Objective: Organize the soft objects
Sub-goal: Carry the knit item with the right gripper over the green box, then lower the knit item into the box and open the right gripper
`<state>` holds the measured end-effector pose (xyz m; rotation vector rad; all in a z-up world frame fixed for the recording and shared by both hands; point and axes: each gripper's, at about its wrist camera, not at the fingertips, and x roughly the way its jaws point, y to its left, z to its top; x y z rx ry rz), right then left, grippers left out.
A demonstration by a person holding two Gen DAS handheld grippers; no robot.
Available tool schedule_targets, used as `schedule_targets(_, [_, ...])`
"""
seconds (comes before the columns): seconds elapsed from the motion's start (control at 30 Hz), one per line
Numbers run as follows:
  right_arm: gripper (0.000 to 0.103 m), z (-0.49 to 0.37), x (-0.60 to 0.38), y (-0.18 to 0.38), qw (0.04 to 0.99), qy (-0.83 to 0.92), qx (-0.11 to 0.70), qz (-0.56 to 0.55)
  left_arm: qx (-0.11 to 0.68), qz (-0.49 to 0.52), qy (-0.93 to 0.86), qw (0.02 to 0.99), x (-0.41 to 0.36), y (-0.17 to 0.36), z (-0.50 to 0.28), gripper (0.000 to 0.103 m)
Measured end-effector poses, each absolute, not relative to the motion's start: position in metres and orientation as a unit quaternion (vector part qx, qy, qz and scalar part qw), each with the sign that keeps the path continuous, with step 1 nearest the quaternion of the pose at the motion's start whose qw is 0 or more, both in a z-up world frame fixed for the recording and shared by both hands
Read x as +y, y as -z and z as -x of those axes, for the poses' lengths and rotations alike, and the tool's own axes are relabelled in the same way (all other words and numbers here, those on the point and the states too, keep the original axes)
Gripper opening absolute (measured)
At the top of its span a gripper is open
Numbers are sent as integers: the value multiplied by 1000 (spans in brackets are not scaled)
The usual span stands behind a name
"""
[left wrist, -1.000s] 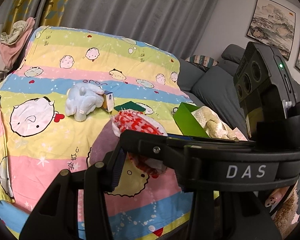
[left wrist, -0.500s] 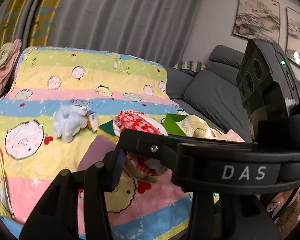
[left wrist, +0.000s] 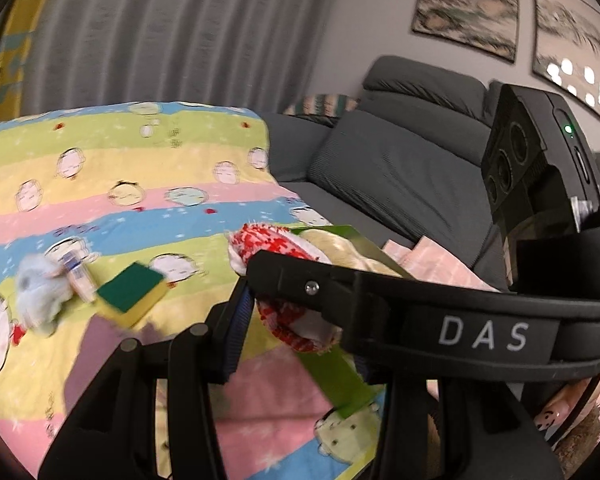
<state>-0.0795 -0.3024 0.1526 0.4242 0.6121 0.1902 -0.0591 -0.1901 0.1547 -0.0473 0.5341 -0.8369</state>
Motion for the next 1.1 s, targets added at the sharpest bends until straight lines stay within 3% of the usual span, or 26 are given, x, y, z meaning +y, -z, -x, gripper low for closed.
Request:
schedule_targets(0.47, [53, 80, -395, -134, 913, 33, 304, -268, 306, -17, 455, 836, -281, -138, 35, 42])
schedule_targets(1.1, [53, 56, -435, -86, 869, 63, 381, -308, 415, -35, 397, 818, -314, -100, 16, 42])
